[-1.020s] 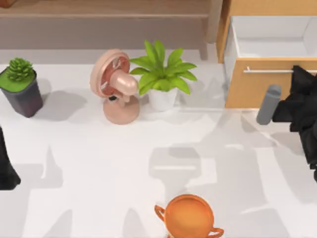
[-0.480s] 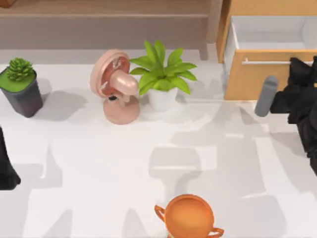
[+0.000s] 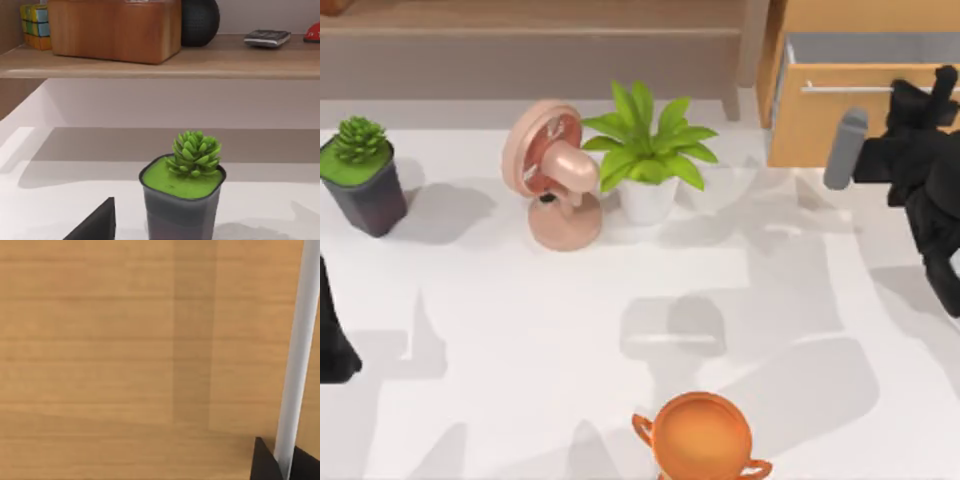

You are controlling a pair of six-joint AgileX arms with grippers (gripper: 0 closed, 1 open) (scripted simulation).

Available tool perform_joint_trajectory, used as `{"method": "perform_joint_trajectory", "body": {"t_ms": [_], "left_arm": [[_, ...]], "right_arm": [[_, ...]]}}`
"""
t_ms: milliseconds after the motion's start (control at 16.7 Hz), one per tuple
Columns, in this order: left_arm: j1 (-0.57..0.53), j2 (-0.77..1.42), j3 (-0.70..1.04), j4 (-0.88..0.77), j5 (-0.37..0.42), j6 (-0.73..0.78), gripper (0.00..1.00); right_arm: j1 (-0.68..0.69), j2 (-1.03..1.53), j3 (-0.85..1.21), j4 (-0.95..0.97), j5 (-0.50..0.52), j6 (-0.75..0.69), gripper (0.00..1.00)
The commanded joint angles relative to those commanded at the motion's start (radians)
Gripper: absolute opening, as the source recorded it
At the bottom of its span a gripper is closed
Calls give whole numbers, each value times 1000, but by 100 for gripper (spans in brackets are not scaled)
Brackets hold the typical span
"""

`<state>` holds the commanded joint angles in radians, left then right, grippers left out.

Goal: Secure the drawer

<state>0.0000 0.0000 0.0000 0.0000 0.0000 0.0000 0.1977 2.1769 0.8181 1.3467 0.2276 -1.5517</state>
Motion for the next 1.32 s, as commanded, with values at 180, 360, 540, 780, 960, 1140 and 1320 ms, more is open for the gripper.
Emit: {"method": "perform_joint_trajectory", "body": {"t_ms": [180, 360, 540, 780, 960, 1140, 1320], "left_arm": [[0, 0, 0, 0, 0, 0, 100], [0, 0, 0, 0, 0, 0, 100], [0, 0, 0, 0, 0, 0, 100], [0, 0, 0, 0, 0, 0, 100], [0, 0, 0, 0, 0, 0, 100], [0, 0, 0, 0, 0, 0, 100], [0, 0, 0, 0, 0, 0, 100]], "right_arm": [[6, -3, -5, 0, 2, 3, 0], [0, 15, 33, -19, -1, 1, 0], [-15, 60, 136, -75, -10, -3, 0], [-28, 117, 267, -149, -28, 0, 0], [-29, 125, 286, -162, -32, 1, 0], [-29, 125, 286, -162, -32, 1, 8], [-29, 125, 286, -162, -32, 1, 30]]}}
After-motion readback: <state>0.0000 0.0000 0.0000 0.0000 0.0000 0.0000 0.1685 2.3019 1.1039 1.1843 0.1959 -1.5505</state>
